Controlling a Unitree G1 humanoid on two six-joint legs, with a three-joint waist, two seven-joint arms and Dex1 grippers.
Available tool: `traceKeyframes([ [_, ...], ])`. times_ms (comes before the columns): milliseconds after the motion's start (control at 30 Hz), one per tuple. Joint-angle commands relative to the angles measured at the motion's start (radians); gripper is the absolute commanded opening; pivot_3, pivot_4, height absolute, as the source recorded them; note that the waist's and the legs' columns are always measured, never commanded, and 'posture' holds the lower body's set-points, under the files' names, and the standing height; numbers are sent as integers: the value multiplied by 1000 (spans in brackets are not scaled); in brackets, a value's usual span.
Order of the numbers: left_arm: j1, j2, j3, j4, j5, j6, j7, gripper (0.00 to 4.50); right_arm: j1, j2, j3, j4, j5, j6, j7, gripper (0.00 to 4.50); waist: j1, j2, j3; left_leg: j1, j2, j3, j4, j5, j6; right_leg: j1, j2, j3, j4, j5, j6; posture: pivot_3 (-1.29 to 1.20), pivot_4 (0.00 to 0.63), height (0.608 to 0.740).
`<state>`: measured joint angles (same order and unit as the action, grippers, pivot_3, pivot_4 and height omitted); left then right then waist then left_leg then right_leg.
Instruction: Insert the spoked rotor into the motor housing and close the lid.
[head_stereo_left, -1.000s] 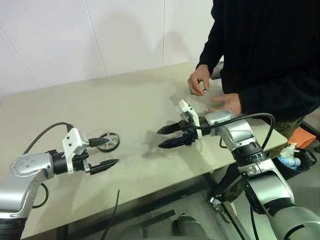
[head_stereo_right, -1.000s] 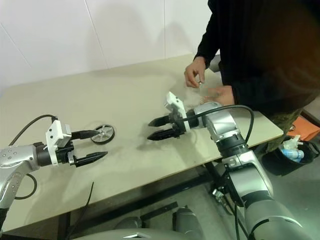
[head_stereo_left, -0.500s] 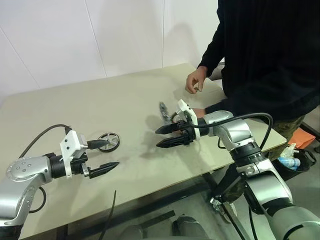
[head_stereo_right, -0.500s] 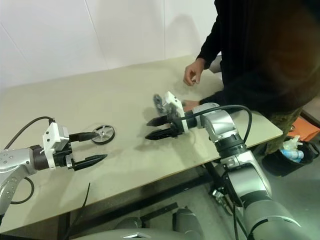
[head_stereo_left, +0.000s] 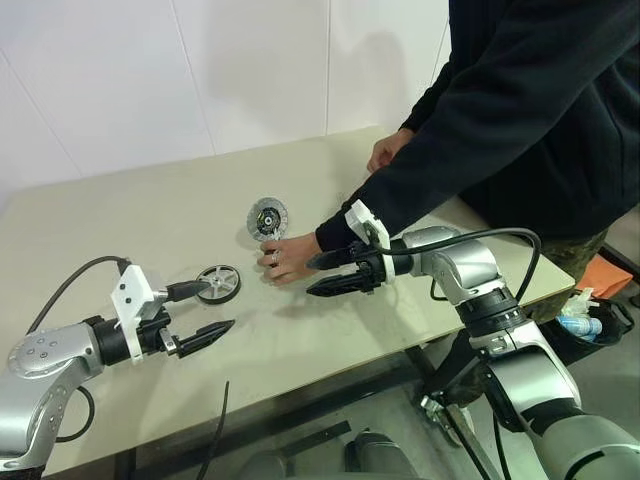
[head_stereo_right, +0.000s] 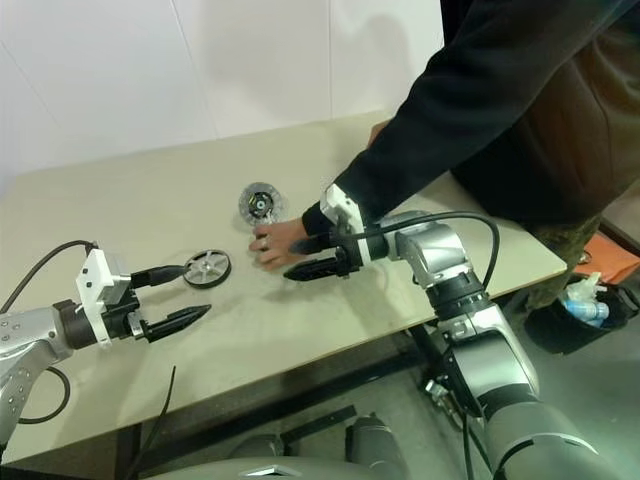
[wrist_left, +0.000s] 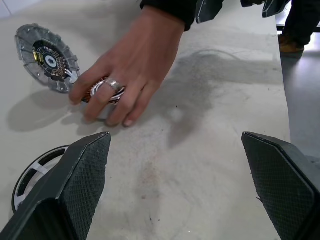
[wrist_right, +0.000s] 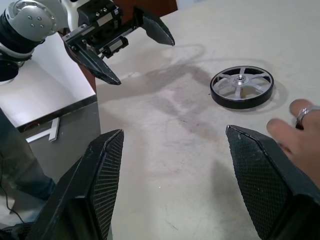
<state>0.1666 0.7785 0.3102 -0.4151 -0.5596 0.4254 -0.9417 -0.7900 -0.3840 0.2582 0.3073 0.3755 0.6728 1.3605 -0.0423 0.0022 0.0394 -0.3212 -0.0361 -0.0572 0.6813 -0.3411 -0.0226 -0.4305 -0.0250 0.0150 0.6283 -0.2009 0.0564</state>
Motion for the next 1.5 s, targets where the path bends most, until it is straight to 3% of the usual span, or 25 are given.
traceKeyframes([
  [33, -4, 1, 45, -23, -4, -16, 19, 4457, -15, -8, -20, -45, 21, 10, -1, 3436, 0, 0, 0, 0, 0, 0, 0, 0, 0, 0, 0, 0, 0, 0, 0, 0, 0, 740],
  [1500, -71, 6, 41, 28, -4, -13, 14, 4457, -47, 17, -4, -3, -3, -6, -2, 3436, -1, 1, 5, 0, 0, 0, -1, 0, 0, 0, 0, 0, -1, -1, 0, 0, 0, 740],
])
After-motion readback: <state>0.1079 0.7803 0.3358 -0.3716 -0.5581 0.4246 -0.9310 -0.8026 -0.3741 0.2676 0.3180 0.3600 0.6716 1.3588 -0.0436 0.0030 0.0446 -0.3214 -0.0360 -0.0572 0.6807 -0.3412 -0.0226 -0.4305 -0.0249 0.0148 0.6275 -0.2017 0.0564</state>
